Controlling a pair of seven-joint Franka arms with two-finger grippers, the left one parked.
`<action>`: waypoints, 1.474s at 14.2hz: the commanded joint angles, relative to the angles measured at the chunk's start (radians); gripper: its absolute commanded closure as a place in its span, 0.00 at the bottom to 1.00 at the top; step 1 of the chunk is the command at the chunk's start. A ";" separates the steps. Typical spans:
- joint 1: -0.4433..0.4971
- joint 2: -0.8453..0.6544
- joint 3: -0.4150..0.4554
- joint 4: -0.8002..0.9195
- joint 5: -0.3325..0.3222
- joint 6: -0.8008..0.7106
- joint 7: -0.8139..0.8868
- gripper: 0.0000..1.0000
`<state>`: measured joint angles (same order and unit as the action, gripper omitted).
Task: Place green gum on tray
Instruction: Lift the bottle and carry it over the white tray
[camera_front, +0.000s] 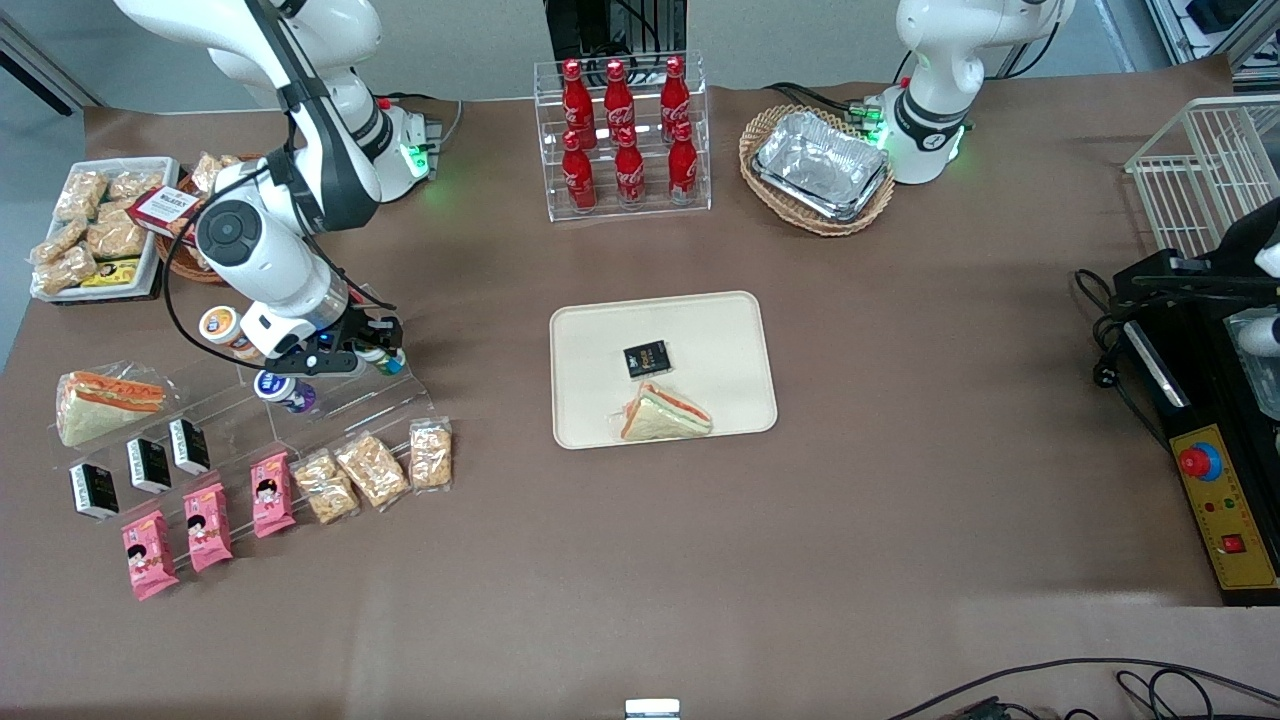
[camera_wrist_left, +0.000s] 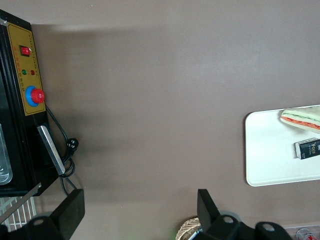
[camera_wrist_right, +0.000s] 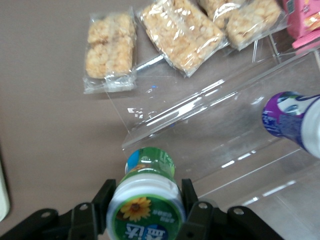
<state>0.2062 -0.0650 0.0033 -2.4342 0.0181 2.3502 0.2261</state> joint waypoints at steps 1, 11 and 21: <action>-0.001 -0.107 0.006 0.116 0.005 -0.231 -0.014 1.00; 0.091 -0.066 0.255 0.549 0.056 -0.659 0.385 1.00; 0.140 0.285 0.366 0.316 0.089 -0.073 0.500 1.00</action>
<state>0.3449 0.1165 0.3729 -2.1071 0.0871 2.1799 0.7245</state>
